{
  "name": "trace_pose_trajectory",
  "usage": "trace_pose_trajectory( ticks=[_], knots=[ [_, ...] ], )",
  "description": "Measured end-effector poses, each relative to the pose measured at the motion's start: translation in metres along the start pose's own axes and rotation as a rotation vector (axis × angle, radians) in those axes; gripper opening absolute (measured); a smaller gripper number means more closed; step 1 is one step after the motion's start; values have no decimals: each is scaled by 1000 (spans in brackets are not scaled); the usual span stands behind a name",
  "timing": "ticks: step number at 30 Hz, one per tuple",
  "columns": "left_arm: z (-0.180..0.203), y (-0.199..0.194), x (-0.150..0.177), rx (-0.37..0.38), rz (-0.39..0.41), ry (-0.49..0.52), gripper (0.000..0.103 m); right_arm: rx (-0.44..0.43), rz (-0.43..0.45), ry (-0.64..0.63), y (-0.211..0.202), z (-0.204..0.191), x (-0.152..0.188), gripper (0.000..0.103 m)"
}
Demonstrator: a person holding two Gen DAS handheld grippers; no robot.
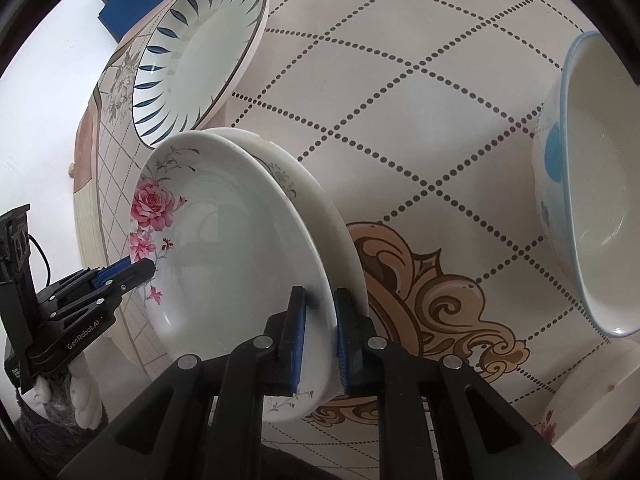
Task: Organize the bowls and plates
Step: 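Lower the pink-flower plate onto the grey-flower plate and open both grippers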
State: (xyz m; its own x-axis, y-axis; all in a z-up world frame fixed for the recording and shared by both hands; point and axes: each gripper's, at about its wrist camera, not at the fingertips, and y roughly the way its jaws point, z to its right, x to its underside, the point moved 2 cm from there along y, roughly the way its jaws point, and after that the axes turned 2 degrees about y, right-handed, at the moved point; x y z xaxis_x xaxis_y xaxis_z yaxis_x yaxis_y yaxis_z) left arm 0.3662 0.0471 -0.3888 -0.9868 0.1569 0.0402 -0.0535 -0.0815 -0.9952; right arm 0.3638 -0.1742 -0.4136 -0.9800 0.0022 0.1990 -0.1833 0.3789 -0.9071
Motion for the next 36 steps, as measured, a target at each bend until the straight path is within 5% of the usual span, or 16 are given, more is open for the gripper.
trace_pose_trajectory(
  ticks=[13, 18, 36],
  knots=[
    [-17, 3, 2, 20, -48, -49, 18, 99, -33, -20, 6, -23, -3, 23],
    [-28, 6, 11, 20, -55, -72, 18, 48, -63, 6, 4, -28, -8, 49],
    [-11, -23, 18, -32, -1, -76, 20, 153, -61, -48, -13, -47, -4, 51]
  ],
)
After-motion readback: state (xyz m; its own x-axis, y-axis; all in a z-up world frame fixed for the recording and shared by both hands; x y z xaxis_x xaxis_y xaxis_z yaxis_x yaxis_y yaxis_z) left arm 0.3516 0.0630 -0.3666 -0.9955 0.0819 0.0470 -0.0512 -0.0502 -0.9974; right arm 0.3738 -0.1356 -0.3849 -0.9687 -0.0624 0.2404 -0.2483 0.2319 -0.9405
